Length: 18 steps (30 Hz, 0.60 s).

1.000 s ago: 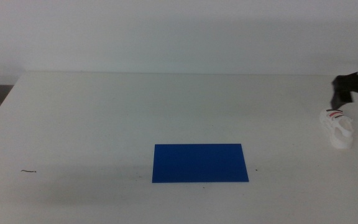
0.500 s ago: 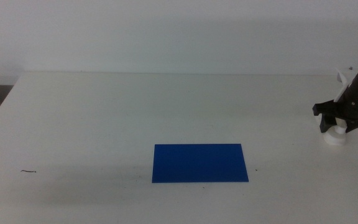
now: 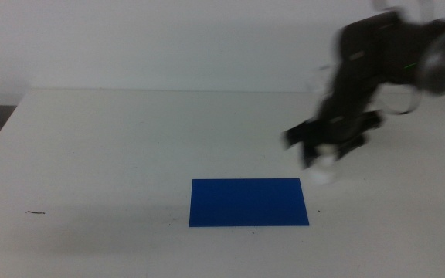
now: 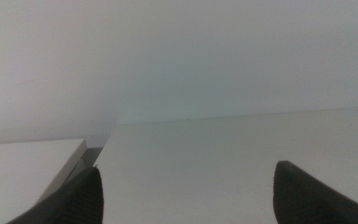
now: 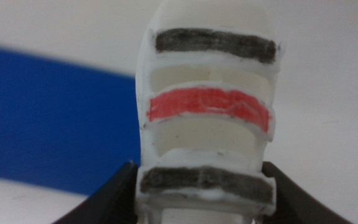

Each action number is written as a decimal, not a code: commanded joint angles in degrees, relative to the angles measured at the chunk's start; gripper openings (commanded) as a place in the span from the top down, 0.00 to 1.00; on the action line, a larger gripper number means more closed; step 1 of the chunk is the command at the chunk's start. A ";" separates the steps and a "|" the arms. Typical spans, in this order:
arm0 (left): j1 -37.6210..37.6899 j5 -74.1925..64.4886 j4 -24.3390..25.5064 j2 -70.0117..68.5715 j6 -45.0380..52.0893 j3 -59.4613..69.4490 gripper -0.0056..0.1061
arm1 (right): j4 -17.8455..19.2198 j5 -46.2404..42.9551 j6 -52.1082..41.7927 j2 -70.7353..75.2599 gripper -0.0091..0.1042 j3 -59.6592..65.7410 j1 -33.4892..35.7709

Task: Use one arm to grab the shoe from the table and place it on the mat.

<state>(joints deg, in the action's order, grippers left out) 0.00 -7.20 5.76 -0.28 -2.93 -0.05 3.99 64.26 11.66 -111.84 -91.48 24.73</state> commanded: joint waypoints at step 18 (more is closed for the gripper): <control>0.00 0.65 -0.23 0.28 -0.17 0.05 0.11 | 3.28 -8.73 -59.97 -5.59 0.94 -0.13 15.13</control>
<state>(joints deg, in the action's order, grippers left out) 0.00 -7.20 5.76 -0.28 -2.93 -0.05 7.94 56.31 -38.74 -116.97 -91.48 39.87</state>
